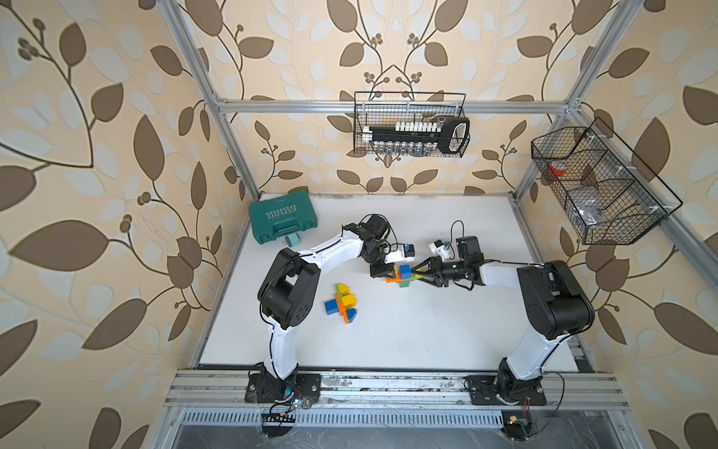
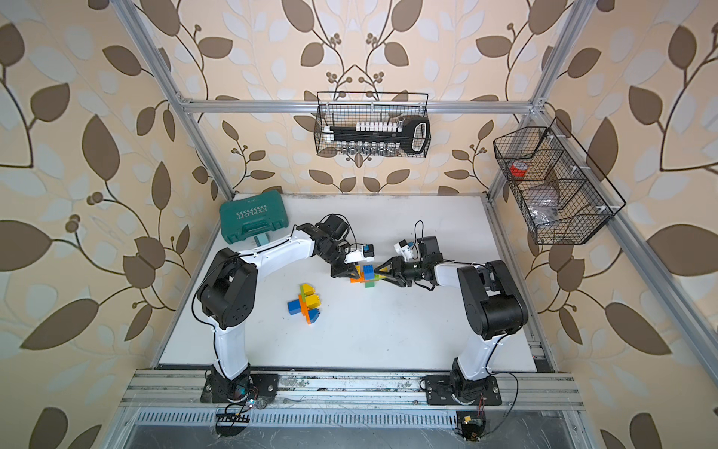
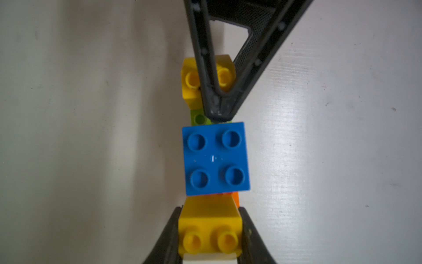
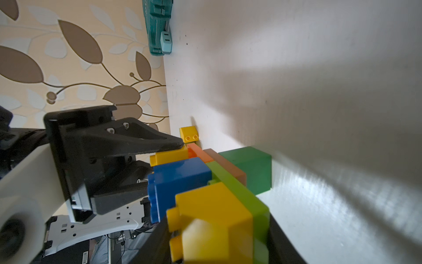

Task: Assemble a fork with lego
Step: Assemble the lego brick with the lego brick.

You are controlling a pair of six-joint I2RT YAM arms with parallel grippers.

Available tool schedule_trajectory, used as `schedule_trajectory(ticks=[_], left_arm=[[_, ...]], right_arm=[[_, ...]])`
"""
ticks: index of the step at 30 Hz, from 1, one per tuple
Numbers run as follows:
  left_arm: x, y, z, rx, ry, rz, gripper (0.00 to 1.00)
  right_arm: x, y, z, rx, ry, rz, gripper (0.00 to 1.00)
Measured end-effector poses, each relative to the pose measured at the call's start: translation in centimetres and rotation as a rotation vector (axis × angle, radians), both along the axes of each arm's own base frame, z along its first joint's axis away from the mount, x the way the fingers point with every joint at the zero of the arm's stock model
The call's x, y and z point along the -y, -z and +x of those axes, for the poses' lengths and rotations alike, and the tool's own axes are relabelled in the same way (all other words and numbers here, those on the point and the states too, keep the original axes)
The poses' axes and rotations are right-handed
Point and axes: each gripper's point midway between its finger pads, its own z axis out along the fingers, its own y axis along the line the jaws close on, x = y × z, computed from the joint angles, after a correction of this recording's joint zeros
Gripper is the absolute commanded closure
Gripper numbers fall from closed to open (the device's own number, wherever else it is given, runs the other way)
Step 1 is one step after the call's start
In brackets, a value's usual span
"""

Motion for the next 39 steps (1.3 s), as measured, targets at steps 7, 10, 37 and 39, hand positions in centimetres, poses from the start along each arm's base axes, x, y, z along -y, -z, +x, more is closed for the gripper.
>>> schedule_trajectory(ticks=[7,10,37,39], left_arm=[[-0.5,0.1,-0.1,0.003,-0.019,0.022,0.89],[-0.8,0.2,0.1,0.005,-0.041,0.034,0.89],[-0.6,0.4,-0.9,0.007,-0.093,0.029,0.88],[-0.6,0.4,-0.8,0.009,-0.100,0.030,0.88]], right_arm=[[0.1,0.0,0.1,0.004,0.002,0.001,0.52],[0.1,0.0,0.1,0.005,0.002,0.002,0.52],[0.1,0.1,0.1,0.022,0.003,0.008,0.52],[0.1,0.2,0.0,0.022,0.003,0.008,0.52]])
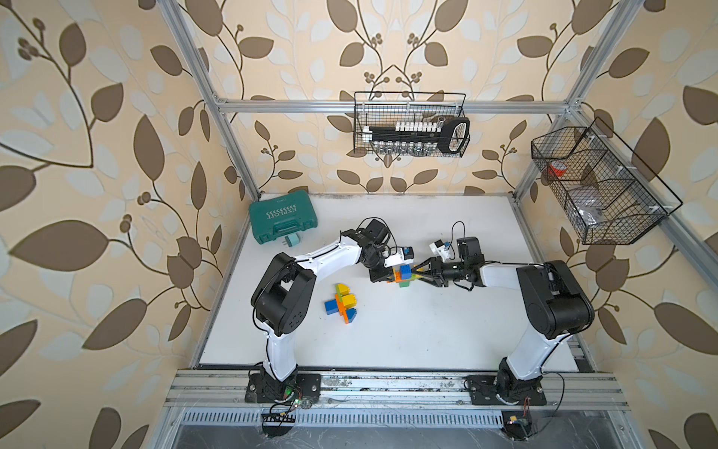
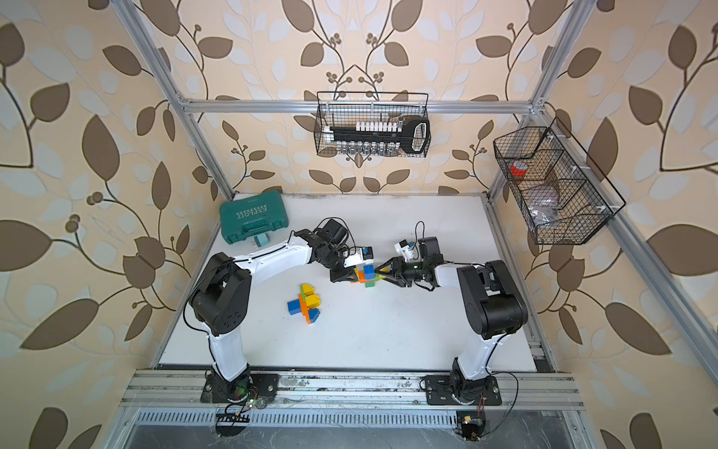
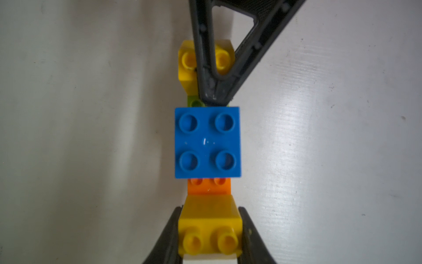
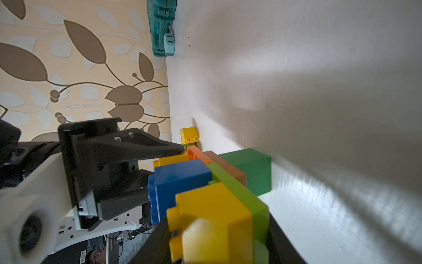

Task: Assemble a fork with lego
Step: Assemble the lego brick with the lego brick.

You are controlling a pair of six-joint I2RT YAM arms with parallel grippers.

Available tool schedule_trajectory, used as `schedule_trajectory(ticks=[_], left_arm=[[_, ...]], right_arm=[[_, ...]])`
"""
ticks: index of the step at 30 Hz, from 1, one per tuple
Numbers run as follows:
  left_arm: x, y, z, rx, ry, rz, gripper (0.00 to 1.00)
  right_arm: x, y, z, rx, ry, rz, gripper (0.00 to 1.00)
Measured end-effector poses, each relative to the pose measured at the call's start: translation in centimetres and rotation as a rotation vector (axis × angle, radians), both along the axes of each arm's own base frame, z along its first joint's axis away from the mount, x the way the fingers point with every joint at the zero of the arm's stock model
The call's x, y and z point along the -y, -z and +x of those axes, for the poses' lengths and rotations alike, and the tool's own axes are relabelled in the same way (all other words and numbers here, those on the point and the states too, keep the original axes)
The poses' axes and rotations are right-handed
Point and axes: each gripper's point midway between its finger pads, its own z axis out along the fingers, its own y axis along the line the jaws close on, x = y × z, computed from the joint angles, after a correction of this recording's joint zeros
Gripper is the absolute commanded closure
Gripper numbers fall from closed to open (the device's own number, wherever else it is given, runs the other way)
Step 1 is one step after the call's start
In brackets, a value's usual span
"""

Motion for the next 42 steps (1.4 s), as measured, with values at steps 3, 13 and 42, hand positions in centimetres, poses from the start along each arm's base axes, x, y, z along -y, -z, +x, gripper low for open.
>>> schedule_trajectory(ticks=[3,13,42], left_arm=[[-0.06,0.04,0.06,-0.001,-0.011,0.003,0.88],[-0.02,0.22,0.34,0.012,-0.030,0.043,0.87],[-0.10,0.62,0.65,0.003,-0.055,0.038,0.85]], right_arm=[[-0.01,-0.01,0.02,0.002,0.000,0.001,0.52],[-0.03,-0.04,0.18,0.008,0.003,0.002,0.52],[-0.04,-0.12,0.42,0.023,0.006,0.002,0.52]])
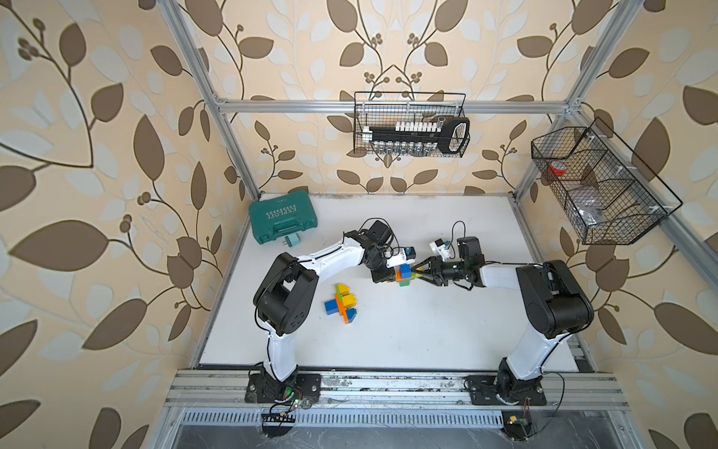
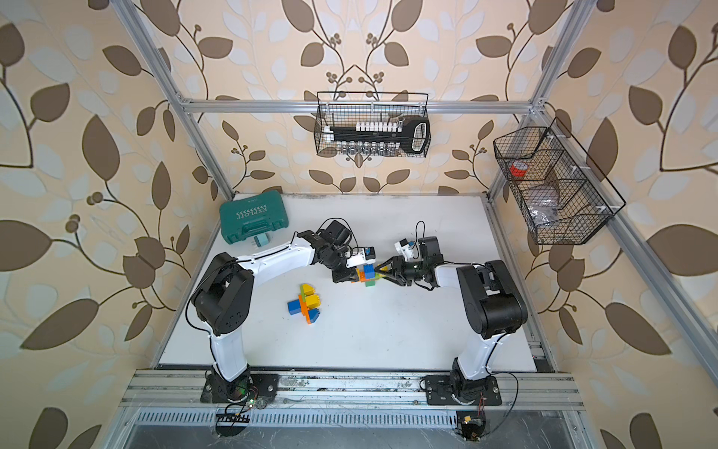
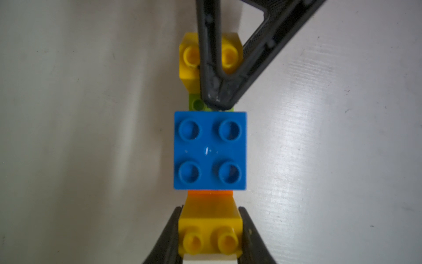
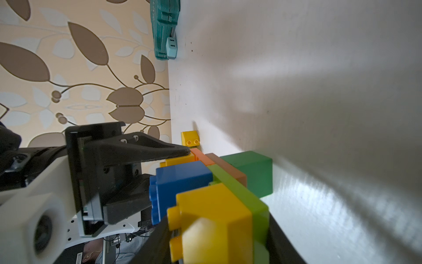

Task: Assemble a fork with lego
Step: Assemble the lego brick with the lego brick.

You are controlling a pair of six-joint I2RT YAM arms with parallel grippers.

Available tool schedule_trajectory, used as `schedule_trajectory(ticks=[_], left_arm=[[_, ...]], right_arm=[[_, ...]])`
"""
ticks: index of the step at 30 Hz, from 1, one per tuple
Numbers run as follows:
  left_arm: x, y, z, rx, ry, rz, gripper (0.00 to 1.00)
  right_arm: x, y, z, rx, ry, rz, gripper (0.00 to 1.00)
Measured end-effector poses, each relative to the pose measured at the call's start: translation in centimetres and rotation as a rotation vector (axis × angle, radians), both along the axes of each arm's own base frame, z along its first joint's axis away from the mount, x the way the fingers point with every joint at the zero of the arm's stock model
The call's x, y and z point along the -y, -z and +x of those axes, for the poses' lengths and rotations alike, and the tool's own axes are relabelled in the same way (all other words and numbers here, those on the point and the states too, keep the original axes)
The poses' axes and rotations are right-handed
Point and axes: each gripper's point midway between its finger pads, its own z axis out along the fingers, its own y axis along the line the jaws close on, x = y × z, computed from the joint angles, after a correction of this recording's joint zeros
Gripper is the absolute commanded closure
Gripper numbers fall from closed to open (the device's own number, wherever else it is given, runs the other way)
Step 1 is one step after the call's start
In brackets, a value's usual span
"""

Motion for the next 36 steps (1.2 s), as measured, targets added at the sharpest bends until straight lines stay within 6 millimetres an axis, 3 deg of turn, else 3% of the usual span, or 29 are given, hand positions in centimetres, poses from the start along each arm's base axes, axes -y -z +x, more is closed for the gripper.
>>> schedule_trajectory(ticks=[21,28,36], left_arm=[[-0.1,-0.2,0.3,-0.017,-0.010,0.005,0.60],[-1.5,1.2,0.7,-0.071,-0.067,0.039,0.49],[-1.8,1.3,0.9,-0.088,-0.089,0.036,0.47]], right_arm=[[0.1,-0.2,0.0,-0.001,0.016,-0.021,0.48],[0.4,0.3,-0.6,-0.051,0.025,-0.039,0.44],[0.8,0.1,-1.2,-0.074,0.038,-0.069,0.28]])
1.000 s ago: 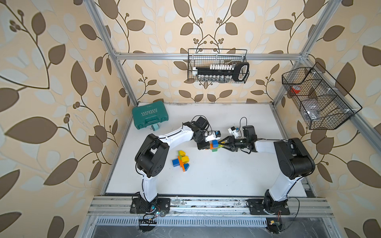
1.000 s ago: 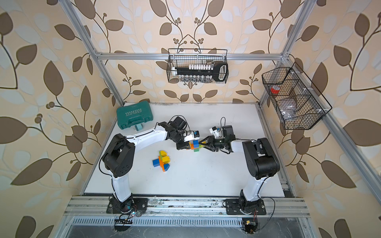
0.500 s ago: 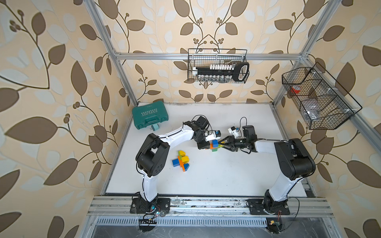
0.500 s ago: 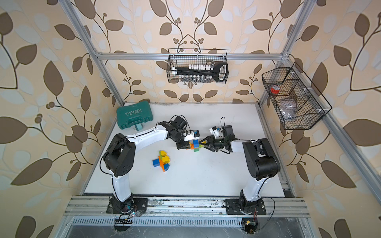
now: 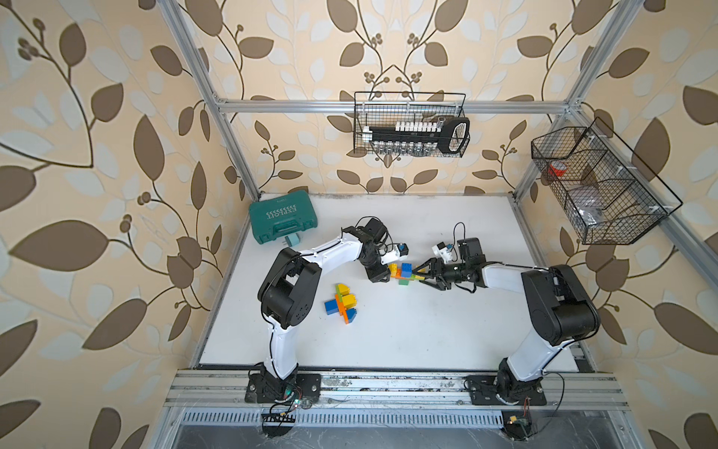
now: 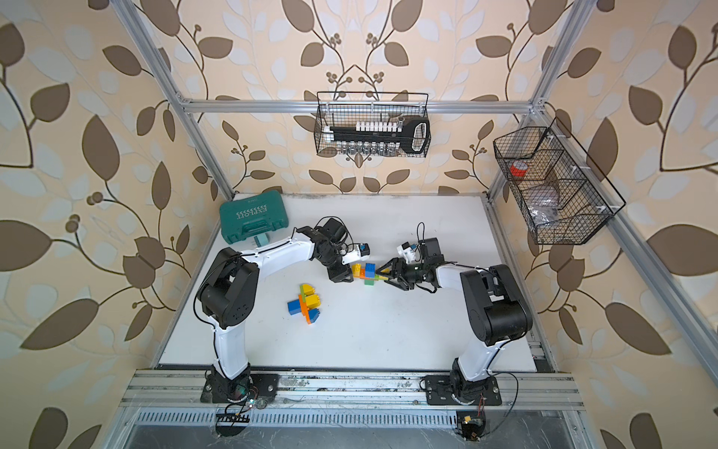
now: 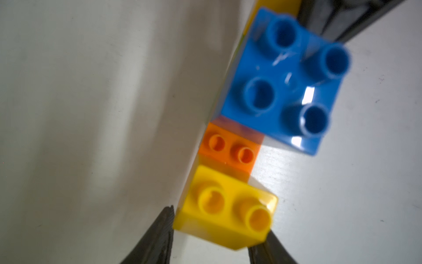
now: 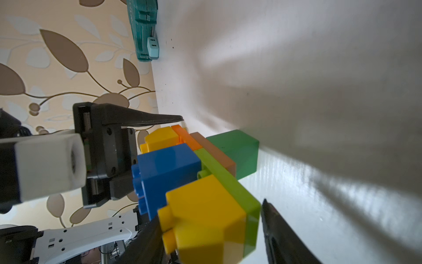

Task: Assemble a fork with lego
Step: Assemble the lego brick with the lego brick, then adjust the lego brick at the center of the board.

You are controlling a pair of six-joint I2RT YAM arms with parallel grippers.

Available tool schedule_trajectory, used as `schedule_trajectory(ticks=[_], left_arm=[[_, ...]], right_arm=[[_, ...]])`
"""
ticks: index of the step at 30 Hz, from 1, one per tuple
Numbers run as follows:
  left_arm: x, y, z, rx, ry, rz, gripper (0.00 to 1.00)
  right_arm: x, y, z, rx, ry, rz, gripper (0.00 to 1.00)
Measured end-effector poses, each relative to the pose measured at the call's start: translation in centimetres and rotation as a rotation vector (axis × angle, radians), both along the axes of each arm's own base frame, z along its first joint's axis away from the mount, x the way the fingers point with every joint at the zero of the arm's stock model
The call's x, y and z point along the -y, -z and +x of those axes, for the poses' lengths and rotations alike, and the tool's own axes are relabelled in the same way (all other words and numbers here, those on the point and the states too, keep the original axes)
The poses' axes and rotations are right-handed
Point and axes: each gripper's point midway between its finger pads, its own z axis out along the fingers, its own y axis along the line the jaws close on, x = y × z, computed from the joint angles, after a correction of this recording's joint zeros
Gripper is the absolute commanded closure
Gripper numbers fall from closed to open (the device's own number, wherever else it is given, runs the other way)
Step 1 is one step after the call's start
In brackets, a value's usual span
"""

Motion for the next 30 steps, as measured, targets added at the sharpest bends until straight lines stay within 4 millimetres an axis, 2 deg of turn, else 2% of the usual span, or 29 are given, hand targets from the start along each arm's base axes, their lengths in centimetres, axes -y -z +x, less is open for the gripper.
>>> schedule_trajectory(ticks=[5,10,15,19,22,26,30], left_arm=[[-0.2,-0.3,0.3,-0.017,-0.021,-0.026,0.46],[-1.8,-1.2,0.7,-0.025,-0.085,-0.074,0.46],[-4.4,-3.9,1.3,-0.020,-0.215,-0.169,0.42],[-6.4,-6.7,2.5,-0.020,-0.376,-0.257,0.40],[-7.9,-8.7,3.6,-0.033,-0.514,-0.334,0.40],[-10.1,-9.4,3.6,-0.085,-0.683,-0.406,0.39],[-11.6,-9.1,3.1,-0.141,-0.803,-0.439,0.40]], right_arm=[[0.3,-0.5,-0.3,0.014,-0.002,-0.020,0.19],[1.5,-1.6,-0.6,0.059,-0.002,-0.062,0.20],[2.2,-4.8,-1.1,0.239,-0.062,-0.183,0.20],[1.1,-8.3,-0.8,0.450,-0.167,-0.300,0.19],[0.0,-9.7,-0.6,0.578,-0.259,-0.378,0.18],[-1.3,-10.8,-0.7,0.711,-0.393,-0.448,0.19],[-3.4,-11.0,0.0,0.815,-0.570,-0.517,0.24]])
